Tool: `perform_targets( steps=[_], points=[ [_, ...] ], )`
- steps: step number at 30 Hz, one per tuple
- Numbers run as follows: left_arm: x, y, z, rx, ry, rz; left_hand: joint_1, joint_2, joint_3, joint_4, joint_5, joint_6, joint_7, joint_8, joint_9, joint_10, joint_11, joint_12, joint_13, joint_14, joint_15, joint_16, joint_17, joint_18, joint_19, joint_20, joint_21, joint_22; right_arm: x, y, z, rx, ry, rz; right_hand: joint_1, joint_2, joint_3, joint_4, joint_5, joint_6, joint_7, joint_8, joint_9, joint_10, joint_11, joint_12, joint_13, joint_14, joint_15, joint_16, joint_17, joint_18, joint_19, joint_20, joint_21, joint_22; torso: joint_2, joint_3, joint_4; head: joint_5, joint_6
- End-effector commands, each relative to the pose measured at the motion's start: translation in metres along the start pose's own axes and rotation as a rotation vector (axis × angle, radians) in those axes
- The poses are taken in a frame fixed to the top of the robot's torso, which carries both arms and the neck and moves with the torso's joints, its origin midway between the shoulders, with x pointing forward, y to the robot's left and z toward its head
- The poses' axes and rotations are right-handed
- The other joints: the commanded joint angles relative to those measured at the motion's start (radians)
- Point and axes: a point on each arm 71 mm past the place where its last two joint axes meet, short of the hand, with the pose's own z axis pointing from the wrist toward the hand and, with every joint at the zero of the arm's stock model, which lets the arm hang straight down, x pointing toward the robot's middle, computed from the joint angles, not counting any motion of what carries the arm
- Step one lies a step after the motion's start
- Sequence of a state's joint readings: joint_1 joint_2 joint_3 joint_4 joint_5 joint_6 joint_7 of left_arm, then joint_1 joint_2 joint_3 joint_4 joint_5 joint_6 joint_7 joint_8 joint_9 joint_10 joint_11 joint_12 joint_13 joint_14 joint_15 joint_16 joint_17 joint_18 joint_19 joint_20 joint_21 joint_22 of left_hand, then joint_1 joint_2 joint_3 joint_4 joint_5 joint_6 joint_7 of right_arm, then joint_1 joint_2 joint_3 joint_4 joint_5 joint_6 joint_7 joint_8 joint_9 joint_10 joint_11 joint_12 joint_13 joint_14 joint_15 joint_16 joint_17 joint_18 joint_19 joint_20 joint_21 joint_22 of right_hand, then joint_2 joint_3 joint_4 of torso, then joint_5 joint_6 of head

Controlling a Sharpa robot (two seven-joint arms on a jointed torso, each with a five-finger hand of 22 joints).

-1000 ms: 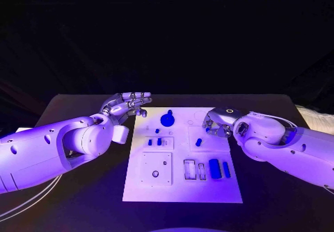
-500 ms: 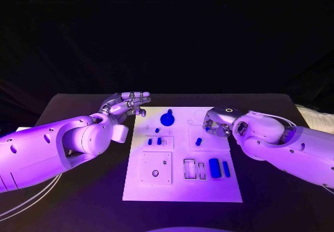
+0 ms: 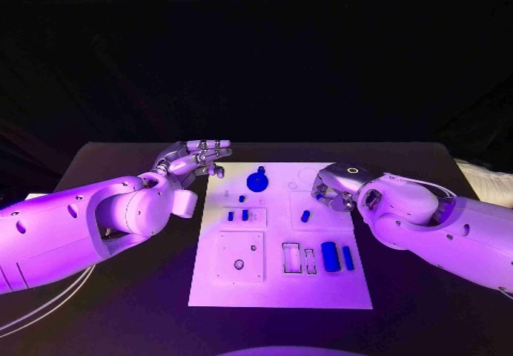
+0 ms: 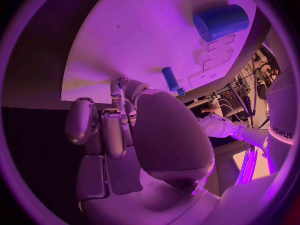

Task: Assemble the parts on the task board

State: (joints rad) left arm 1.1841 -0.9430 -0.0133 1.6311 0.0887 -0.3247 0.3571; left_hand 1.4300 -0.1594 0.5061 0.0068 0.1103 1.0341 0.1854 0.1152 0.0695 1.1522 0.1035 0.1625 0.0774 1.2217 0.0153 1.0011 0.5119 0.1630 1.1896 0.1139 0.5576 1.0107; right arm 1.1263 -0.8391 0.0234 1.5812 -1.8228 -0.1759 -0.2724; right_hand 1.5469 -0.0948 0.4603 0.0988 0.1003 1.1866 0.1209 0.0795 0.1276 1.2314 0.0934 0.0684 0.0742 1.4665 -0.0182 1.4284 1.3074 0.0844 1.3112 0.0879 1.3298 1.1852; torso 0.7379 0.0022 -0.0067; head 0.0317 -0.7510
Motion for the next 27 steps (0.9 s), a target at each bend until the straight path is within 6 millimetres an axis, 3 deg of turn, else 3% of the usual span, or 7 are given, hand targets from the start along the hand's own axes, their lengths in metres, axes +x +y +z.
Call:
perform_targets(
  steps=[1, 9, 17, 27],
  points=[
    [0.000, 0.000, 0.000, 0.002, 0.000, 0.003, 0.000, 0.010, -0.002, -0.007, -0.002, -0.001, -0.001, -0.001, -0.002, -0.005, 0.003, 0.004, 0.001, -0.005, 0.000, 0.006, -0.002, 0.020, -0.003, -0.001, -0.006, -0.001, -0.004, 0.003, -0.003, -0.009, -0.048, 0.030, -0.012, 0.001, 0.037, -0.030, 0.004, 0.004, 0.002, -0.007, 0.001, 0.042, -0.033, -0.003, 0.000, 0.064, 0.001, 0.004, 0.052, 0.003, 0.007, 0.000, 0.006, 0.002, -0.002, 0.0016, -0.0012, 0.002, 0.000],
    [-0.003, 0.000, 0.000, -0.004, -0.014, 0.008, -0.005, 0.011, -0.006, -0.008, -0.002, -0.006, 0.001, -0.003, -0.003, -0.011, 0.005, 0.006, 0.000, -0.006, 0.002, 0.007, -0.005, 0.019, -0.003, 0.000, -0.008, -0.002, -0.014, 0.003, -0.011, -0.008, -0.076, 0.095, -0.037, -0.004, 0.060, -0.044, -0.004, 0.006, 0.005, -0.009, 0.004, 0.043, -0.032, -0.003, -0.001, 0.065, 0.003, 0.007, 0.054, 0.003, 0.008, 0.002, 0.010, 0.007, -0.001, 0.0010, -0.0022, 0.000, 0.003],
    [-0.003, 0.000, 0.000, -0.004, -0.014, 0.008, -0.007, 0.011, -0.007, -0.008, -0.002, -0.008, 0.002, -0.004, -0.003, -0.013, 0.005, 0.007, 0.000, -0.006, 0.002, 0.007, -0.005, 0.019, -0.003, 0.000, -0.008, -0.003, -0.024, 0.016, -0.019, -0.046, -0.108, 0.132, -0.041, -0.005, 0.067, -0.050, -0.009, 0.006, 0.005, -0.010, 0.005, 0.043, -0.032, -0.003, -0.002, 0.065, 0.003, 0.008, 0.055, 0.002, 0.009, 0.003, 0.012, 0.010, 0.000, 0.0003, -0.0016, 0.004, 0.001],
    [0.000, 0.000, 0.001, -0.001, 0.000, 0.003, -0.007, 0.012, -0.007, -0.009, -0.001, -0.009, 0.002, -0.005, -0.003, -0.015, 0.006, 0.007, -0.001, -0.006, 0.002, 0.007, -0.006, 0.019, -0.003, 0.001, -0.009, -0.003, -0.033, 0.065, -0.021, -0.183, -0.139, 0.195, -0.045, -0.007, 0.082, -0.066, -0.003, 0.003, 0.008, -0.012, 0.007, 0.040, -0.030, -0.004, -0.002, 0.065, 0.004, 0.009, 0.055, 0.002, 0.008, 0.003, 0.013, 0.011, 0.000, -0.0017, 0.0009, 0.027, -0.008]
  ],
)
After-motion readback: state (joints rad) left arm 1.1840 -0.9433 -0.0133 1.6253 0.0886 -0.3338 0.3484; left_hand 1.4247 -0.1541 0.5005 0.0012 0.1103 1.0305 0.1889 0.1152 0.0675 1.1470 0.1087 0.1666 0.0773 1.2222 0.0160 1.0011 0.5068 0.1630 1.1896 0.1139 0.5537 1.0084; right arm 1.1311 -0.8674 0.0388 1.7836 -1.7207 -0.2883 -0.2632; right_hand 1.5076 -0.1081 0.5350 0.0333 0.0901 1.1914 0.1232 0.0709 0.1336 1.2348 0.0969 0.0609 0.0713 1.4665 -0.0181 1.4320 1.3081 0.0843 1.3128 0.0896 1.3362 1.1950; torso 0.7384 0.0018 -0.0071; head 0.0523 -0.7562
